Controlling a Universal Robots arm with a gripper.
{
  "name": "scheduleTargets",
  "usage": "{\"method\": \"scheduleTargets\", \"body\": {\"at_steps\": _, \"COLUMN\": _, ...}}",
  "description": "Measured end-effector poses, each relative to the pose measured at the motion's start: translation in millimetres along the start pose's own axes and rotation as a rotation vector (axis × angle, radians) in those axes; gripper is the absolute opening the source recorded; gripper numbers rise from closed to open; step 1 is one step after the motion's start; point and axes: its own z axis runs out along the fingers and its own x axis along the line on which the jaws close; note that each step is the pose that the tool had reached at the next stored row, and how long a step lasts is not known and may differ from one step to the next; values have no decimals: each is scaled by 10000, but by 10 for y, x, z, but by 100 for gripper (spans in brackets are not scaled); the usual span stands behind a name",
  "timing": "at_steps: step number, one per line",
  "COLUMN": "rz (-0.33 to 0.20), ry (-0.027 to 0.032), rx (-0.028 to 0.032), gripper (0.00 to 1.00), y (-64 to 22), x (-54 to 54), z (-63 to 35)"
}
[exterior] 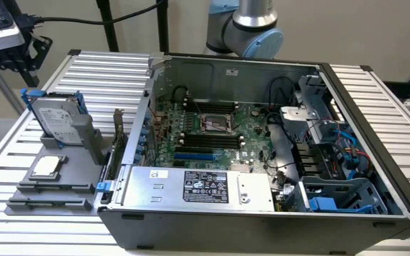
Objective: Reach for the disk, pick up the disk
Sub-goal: 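Pick up the disk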
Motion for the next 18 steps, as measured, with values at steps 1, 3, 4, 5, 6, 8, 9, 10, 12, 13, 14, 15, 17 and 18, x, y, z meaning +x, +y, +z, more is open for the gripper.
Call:
{"method": "scheduleTargets", "body": {"at_steps": 1, "rz": -186, "ry": 7, "rx": 0, "gripper": 11, "y": 0, "x": 0, "z": 0}}
{"method": "scheduleTargets", "body": {"at_steps": 3, "rz": -546, "ry": 21, "rx": 1, "gripper": 11, "y": 0, "x": 0, "z": 0}}
{"method": "scheduleTargets", "body": {"at_steps": 4, "rz": -725, "ry": 28, "rx": 1, "gripper": 11, "y": 0, "x": 0, "z": 0}}
{"method": "scheduleTargets", "body": {"at_steps": 5, "rz": -910, "ry": 34, "rx": 1, "gripper": 11, "y": 0, "x": 0, "z": 0}}
{"method": "scheduleTargets", "body": {"at_steps": 6, "rz": -1101, "ry": 40, "rx": 1, "gripper": 11, "y": 0, "x": 0, "z": 0}}
{"method": "scheduleTargets", "body": {"at_steps": 8, "rz": -1467, "ry": 52, "rx": 1, "gripper": 11, "y": 0, "x": 0, "z": -1}}
{"method": "scheduleTargets", "body": {"at_steps": 9, "rz": -1646, "ry": 58, "rx": 2, "gripper": 11, "y": 0, "x": 0, "z": -1}}
{"method": "scheduleTargets", "body": {"at_steps": 10, "rz": -1825, "ry": 63, "rx": 2, "gripper": 11, "y": 0, "x": 0, "z": -2}}
{"method": "scheduleTargets", "body": {"at_steps": 12, "rz": -2185, "ry": 72, "rx": 3, "gripper": 11, "y": 0, "x": 0, "z": -3}}
{"method": "scheduleTargets", "body": {"at_steps": 13, "rz": -2371, "ry": 78, "rx": 3, "gripper": 11, "y": 0, "x": 0, "z": -4}}
{"method": "scheduleTargets", "body": {"at_steps": 14, "rz": -2549, "ry": 82, "rx": 4, "gripper": 11, "y": 0, "x": 0, "z": -4}}
{"method": "scheduleTargets", "body": {"at_steps": 15, "rz": -2730, "ry": 86, "rx": 4, "gripper": 11, "y": 0, "x": 0, "z": -5}}
{"method": "scheduleTargets", "body": {"at_steps": 17, "rz": -3100, "ry": 96, "rx": 6, "gripper": 11, "y": 0, "x": 0, "z": -7}}
{"method": "scheduleTargets", "body": {"at_steps": 18, "rz": -3281, "ry": 101, "rx": 6, "gripper": 11, "y": 0, "x": 0, "z": -7}}
